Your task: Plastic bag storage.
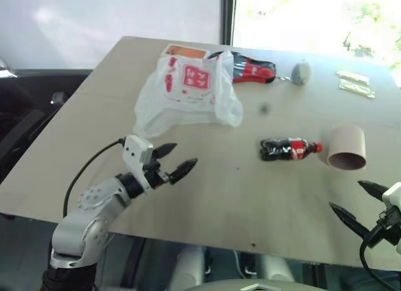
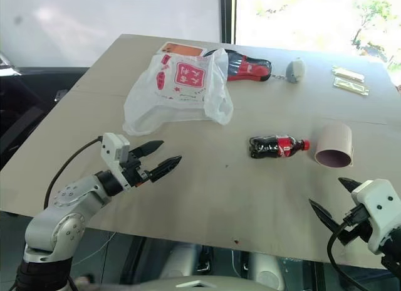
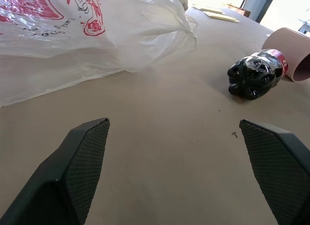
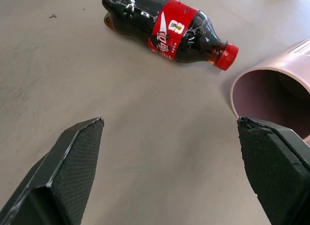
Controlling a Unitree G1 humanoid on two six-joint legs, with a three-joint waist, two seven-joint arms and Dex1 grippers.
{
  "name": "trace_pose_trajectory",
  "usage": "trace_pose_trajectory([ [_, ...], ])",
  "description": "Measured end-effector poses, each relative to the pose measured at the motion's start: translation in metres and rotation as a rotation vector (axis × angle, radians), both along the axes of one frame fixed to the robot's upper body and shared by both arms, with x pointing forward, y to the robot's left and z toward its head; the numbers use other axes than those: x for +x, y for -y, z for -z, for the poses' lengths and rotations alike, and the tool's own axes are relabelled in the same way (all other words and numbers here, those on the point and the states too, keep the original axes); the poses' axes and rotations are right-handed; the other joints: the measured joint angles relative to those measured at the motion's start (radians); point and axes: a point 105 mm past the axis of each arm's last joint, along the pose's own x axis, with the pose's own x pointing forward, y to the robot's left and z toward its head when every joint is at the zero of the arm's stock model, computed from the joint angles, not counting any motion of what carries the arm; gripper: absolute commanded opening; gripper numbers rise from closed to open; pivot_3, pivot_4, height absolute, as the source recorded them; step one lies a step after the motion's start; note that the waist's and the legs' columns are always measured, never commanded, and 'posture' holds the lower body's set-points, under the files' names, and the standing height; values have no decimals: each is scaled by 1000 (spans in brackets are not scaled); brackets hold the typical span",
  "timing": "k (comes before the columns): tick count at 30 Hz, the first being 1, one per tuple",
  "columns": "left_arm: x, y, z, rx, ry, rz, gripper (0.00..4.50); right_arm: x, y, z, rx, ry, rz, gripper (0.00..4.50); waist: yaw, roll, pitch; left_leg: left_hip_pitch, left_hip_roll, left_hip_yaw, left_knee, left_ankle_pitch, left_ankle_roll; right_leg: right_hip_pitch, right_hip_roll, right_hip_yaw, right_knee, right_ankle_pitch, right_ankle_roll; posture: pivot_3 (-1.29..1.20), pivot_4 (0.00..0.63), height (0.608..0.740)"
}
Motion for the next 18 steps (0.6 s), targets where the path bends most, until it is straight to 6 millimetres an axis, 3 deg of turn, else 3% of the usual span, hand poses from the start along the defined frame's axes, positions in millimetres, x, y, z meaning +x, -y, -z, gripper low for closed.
trace_pose_trajectory([
  [3,-2,-2,0,-1,-2,-5,4493,4,-4,-1,-1,41,-17,4463,-1,-1,0,0,0,0,-1,2,2,0,1,0,0,0,1,0,150,740],
  [7,2,0,-2,-19,27,-38,4493,12,-32,-3,65,149,-113,4463,1,1,1,0,0,1,-2,2,2,0,1,0,0,0,2,0,150,740],
  [11,19,1,-19,-11,104,-142,4493,11,-45,-17,65,251,-168,4463,11,-1,1,0,0,0,-1,2,3,0,2,0,0,0,2,0,150,740],
  [15,53,-21,-28,116,189,-362,4493,-8,-71,-31,103,318,-308,4463,11,-1,0,1,0,0,-1,2,4,1,4,0,0,0,2,0,150,740],
  [18,73,-33,-28,264,219,-481,4493,-19,-82,-31,112,308,-387,4463,10,-3,0,1,0,1,-1,2,4,1,4,1,0,0,2,0,150,740],
])
